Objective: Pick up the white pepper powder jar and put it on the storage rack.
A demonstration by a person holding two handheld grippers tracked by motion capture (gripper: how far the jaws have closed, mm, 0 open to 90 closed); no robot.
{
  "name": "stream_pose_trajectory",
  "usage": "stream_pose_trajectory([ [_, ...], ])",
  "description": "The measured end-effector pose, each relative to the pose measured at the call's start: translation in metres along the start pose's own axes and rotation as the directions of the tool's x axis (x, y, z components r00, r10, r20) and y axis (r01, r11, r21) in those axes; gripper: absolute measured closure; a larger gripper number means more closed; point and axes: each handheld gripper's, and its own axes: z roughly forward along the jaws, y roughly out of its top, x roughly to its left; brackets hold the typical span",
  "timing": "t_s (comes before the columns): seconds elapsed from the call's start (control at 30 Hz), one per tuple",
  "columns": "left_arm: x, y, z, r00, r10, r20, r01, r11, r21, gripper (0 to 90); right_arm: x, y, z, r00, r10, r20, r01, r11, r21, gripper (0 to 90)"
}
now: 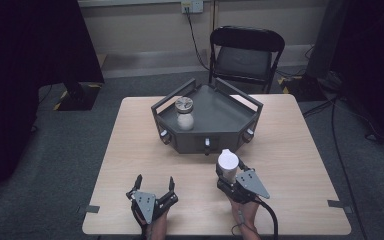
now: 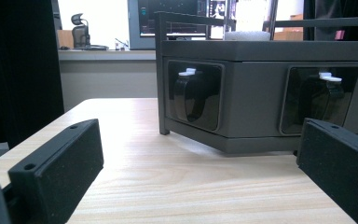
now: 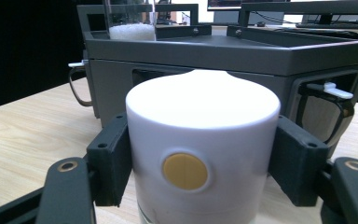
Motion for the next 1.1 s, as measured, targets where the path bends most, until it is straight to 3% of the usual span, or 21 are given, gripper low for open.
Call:
stream_pose_trajectory([
  [1.1, -0.001, 0.0, 0.0, 1.0, 0.0, -0.003, 0.0, 1.0, 0.0, 0.0, -0.011, 0.024, -0.005, 0.9987, -0.024, -0.044, 0.024, 1.0, -0.002, 30.4],
])
